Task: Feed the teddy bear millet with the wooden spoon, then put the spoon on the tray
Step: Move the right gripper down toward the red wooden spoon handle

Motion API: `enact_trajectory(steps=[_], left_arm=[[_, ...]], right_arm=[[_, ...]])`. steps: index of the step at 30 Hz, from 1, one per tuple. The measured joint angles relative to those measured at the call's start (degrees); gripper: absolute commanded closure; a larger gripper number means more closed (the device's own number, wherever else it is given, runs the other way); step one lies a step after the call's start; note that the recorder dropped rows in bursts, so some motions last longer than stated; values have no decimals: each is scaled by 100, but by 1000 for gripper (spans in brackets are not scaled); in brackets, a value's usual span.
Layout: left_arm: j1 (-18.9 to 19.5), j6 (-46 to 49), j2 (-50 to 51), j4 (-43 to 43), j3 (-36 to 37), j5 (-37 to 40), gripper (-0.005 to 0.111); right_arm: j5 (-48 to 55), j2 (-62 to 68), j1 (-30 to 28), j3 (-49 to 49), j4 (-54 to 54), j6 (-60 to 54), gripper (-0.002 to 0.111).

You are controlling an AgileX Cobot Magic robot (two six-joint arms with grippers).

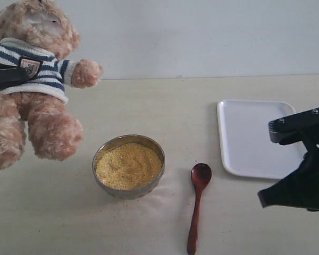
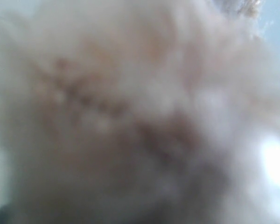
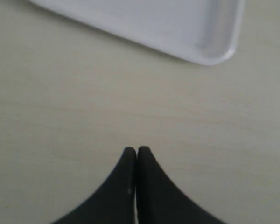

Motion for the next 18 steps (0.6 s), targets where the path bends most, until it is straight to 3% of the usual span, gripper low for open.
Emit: enact_trajectory(steps=[4, 6, 9, 11, 13, 15, 18], left_arm=[[0, 0, 0, 0, 0, 0, 102], [0, 0, 0, 0, 0, 0, 102], [0, 0, 0, 0, 0, 0, 102], [0, 0, 0, 0, 0, 0, 102], [0, 0, 0, 0, 0, 0, 102], [0, 0, 0, 0, 0, 0, 102], [0, 0, 0, 0, 0, 0, 102]], right_arm=[[-675, 0, 10, -14, 1169, -237, 108], [-958, 0, 10, -14, 1514, -317, 102], [-1197, 0, 10, -14, 1803, -411, 79], [-1213, 0, 10, -14, 1859, -423, 57], [-1213, 0, 10, -14, 1884, -423, 41], [-1224, 0, 24, -14, 1992, -522, 40], [-1375, 3, 399, -14, 2161, -669, 54]])
